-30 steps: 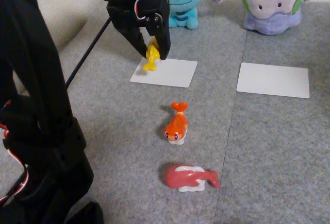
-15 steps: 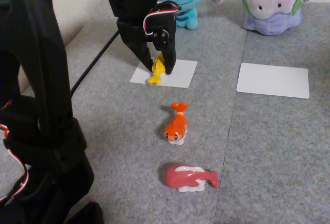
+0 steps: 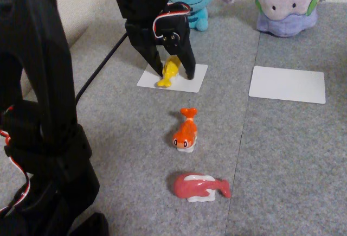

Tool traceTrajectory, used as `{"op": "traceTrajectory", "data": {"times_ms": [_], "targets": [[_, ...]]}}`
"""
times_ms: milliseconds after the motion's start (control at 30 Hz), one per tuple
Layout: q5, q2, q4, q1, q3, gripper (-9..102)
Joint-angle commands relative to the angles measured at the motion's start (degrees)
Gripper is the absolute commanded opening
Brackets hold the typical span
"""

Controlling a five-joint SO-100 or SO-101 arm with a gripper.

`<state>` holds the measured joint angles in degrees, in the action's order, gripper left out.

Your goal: Wooper wants to eat egg sudhi, and Goomy wants to eat shrimp sushi

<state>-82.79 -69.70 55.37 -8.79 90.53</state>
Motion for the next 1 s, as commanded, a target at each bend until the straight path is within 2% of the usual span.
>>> {"op": "traceTrajectory", "data": {"times_ms": [0, 300, 600, 967], "targets": [[0.09, -1.23, 0.26, -0.53, -2.9, 23], [-0.09, -9.23, 5.1, 2.64, -2.9, 24], [-0.88, -28.39, 17.75, 11.6, -2.81, 24], [3.25, -46.93, 35.42, 10.81, -2.11, 24]]}}
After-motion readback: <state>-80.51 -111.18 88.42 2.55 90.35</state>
